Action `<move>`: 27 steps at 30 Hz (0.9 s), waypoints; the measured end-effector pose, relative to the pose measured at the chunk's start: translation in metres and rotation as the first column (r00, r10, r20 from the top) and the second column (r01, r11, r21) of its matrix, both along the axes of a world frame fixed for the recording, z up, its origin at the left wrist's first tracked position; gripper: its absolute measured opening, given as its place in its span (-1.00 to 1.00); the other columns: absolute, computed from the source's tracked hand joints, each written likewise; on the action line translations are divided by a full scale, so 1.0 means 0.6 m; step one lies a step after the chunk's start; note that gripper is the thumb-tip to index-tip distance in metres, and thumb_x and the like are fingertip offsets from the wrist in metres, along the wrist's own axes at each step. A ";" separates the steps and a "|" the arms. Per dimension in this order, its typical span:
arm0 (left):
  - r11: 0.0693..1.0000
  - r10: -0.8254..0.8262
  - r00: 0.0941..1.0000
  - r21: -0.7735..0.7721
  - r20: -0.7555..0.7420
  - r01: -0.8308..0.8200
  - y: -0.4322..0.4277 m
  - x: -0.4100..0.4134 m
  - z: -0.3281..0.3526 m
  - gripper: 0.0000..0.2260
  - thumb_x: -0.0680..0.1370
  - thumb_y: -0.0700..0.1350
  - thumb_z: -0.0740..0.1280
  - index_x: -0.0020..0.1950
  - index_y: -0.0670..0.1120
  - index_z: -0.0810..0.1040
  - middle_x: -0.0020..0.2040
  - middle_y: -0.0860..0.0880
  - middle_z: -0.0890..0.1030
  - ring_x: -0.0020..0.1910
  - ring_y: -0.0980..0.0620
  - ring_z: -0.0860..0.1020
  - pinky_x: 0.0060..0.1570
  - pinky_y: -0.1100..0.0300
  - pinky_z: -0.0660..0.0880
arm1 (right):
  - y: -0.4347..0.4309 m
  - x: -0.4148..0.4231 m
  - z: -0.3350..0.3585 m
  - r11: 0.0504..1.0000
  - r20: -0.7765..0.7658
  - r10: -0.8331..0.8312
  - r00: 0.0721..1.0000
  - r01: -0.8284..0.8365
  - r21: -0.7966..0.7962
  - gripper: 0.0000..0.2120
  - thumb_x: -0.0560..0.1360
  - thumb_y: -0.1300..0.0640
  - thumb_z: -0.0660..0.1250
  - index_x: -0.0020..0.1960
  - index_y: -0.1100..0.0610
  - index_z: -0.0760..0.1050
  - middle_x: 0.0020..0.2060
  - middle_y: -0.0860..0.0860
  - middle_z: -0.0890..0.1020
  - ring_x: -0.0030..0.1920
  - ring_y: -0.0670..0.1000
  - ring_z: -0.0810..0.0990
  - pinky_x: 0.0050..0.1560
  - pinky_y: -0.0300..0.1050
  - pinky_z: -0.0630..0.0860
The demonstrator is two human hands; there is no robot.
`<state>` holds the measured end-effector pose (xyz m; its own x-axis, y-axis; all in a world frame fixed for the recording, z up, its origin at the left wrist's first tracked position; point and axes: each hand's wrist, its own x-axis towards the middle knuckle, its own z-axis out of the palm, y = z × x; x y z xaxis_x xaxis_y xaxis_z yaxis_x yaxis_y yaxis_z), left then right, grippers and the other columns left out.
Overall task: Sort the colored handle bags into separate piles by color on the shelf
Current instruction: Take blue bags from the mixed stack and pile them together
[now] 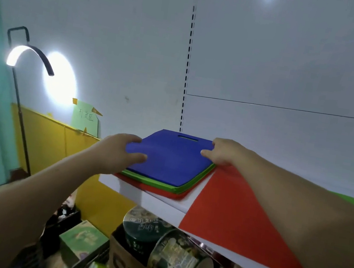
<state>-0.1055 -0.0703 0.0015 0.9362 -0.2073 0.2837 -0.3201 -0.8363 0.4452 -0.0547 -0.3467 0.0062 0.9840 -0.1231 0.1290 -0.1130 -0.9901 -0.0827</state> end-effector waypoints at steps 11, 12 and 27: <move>0.966 -0.227 0.967 0.100 -0.119 0.239 0.048 0.181 -0.009 -0.43 0.50 0.24 0.26 0.45 0.04 0.31 0.43 -0.02 0.36 0.33 -0.06 0.38 0.27 0.06 0.32 | 0.047 0.037 -0.010 0.969 -0.004 -0.249 0.969 0.249 0.008 -0.42 0.58 -0.20 0.13 0.38 0.22 0.33 0.33 0.15 0.44 0.29 0.16 0.44 0.24 -0.07 0.39; 0.960 -0.252 0.960 0.093 -0.123 0.264 0.050 0.190 -0.012 -0.42 0.51 0.23 0.26 0.47 0.02 0.29 0.44 -0.02 0.34 0.35 -0.06 0.37 0.28 0.07 0.31 | 0.056 0.033 -0.011 0.958 -0.005 -0.285 0.959 0.285 0.018 -0.43 0.58 -0.20 0.12 0.37 0.23 0.35 0.33 0.15 0.45 0.28 0.16 0.45 0.23 -0.08 0.39; 0.874 -0.444 0.889 0.164 -0.111 0.457 0.050 0.216 -0.052 -0.45 0.57 0.21 0.13 0.45 -0.10 0.30 0.43 -0.08 0.35 0.37 -0.08 0.32 0.32 0.12 0.22 | 0.115 -0.005 -0.065 0.831 0.248 -0.520 0.817 0.416 0.371 -0.40 0.48 -0.08 0.37 0.41 0.12 0.28 0.29 0.14 0.42 0.24 0.14 0.44 0.13 -0.09 0.38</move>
